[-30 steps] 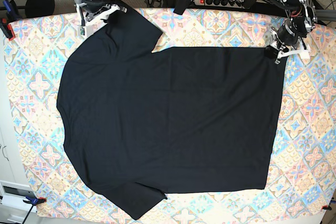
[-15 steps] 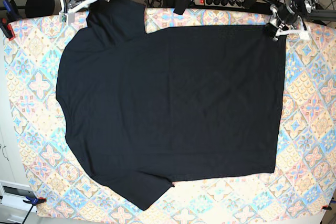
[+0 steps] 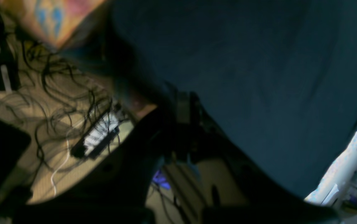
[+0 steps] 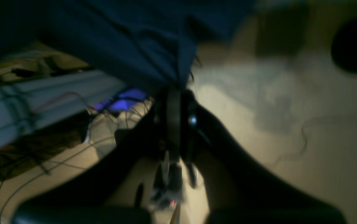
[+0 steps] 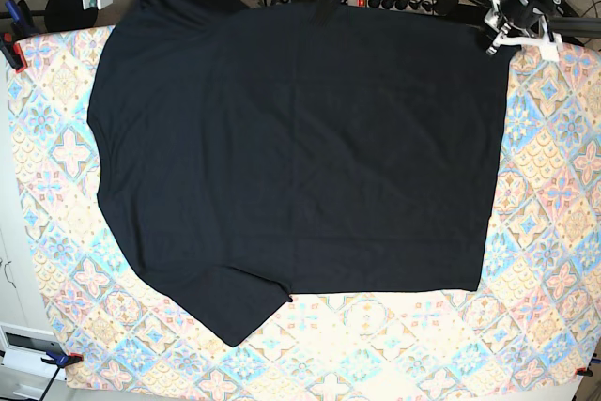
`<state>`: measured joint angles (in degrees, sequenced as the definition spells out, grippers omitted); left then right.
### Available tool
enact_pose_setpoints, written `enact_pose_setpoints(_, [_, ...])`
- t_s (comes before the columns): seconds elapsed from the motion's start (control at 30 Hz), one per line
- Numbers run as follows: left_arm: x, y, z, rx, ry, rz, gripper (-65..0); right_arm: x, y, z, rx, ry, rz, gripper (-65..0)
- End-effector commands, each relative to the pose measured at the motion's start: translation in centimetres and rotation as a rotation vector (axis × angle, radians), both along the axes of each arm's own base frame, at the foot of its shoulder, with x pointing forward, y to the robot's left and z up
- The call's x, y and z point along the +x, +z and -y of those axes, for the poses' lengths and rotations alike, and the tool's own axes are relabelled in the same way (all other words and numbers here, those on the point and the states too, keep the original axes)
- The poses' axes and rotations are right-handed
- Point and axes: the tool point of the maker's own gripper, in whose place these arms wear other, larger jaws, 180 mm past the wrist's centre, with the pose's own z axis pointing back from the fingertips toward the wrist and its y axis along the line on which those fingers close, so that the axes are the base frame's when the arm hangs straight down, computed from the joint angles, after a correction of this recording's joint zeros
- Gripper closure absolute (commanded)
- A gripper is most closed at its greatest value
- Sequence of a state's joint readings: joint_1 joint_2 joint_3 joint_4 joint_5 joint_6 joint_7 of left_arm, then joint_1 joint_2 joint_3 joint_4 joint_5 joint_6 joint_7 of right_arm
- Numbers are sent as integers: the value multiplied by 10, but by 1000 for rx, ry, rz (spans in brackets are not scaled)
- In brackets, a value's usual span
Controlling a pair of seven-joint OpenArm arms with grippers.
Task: Fold the T-shirt properly
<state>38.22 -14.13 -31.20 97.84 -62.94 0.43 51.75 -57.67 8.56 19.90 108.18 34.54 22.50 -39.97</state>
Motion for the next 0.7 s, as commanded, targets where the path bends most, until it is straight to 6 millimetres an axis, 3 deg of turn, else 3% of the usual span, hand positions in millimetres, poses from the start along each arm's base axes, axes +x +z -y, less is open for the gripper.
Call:
enact_pose_setpoints(0.0, [9, 14, -7, 32, -6, 44, 0, 6, 9, 6, -16, 3, 32, 0])
enact_pose_setpoints(0.07, [27, 27, -6, 44, -18, 100, 0, 16, 14, 11, -31, 1, 61, 0])
enact_pose_setpoints(0.4, [110, 74, -2, 64, -31, 332, 0, 132, 36, 14, -47, 27, 277, 0])
enact_pose_setpoints(0.5, [130, 75, -6, 60, -17, 357, 0, 165, 49, 18, -57, 24, 332, 0])
enact_pose_setpoints(0.67, [157, 53, -17, -2, 52, 344, 0, 225, 79, 15, -51, 34, 468, 0])
